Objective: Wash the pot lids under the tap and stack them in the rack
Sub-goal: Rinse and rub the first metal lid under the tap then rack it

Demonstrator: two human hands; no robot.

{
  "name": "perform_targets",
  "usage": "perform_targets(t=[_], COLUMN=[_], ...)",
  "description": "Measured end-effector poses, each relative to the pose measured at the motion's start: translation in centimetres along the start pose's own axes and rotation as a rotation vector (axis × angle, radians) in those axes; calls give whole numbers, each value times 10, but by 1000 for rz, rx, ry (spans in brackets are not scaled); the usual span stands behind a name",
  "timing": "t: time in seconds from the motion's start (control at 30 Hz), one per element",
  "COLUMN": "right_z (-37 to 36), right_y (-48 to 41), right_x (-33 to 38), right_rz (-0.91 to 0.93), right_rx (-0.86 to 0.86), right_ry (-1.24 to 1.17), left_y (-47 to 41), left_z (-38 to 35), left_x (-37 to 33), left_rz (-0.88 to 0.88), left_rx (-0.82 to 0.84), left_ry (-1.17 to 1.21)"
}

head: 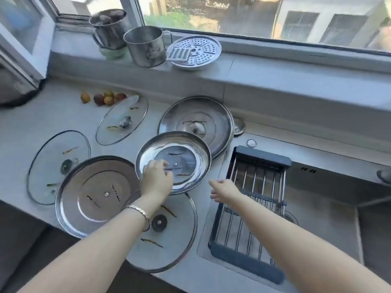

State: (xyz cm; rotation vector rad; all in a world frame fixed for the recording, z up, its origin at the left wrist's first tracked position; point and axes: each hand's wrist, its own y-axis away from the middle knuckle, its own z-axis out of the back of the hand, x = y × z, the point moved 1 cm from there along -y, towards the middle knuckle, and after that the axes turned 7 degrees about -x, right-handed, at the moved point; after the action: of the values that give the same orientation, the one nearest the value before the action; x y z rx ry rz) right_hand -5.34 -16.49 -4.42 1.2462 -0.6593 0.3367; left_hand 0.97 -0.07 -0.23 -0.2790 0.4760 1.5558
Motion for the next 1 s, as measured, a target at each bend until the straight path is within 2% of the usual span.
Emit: perform_targets(t=[0.03,0.13,0.3,0.43,0.5,0.63,0.73,0.87,1.0], right_z=[-15,-44,-57,-41,-23,16,47,100,166], right_y=[-6,-17,-28,-20,-17,-5,6,24,41], right_x=[3,16,20,19,18,17,13,1,-19], right_rz=[-35,-187,-155,-76,-71,-119,-132,-112,-51], right_rx=[40,19,-142,-150,-148,-103,-115,-134,-235], right_ry=[-77,-267,-352,-301,-324,-368,-343,-358,-365], left_y=[-10,-32,-55,-73,-83,-89,-84,-56,-20], left_z=[3,9,17,28,33,23,11,2,-22], left_x=[8,30,47,44,37,23,6,-50,-112], left_rz=[14,46,84,288,422,569,666,579,453], left_rx=[-11,-40,-97,-103,-24,309,493,601,527], left_ry=[-44,-77,4,279,365,506,578,619,727])
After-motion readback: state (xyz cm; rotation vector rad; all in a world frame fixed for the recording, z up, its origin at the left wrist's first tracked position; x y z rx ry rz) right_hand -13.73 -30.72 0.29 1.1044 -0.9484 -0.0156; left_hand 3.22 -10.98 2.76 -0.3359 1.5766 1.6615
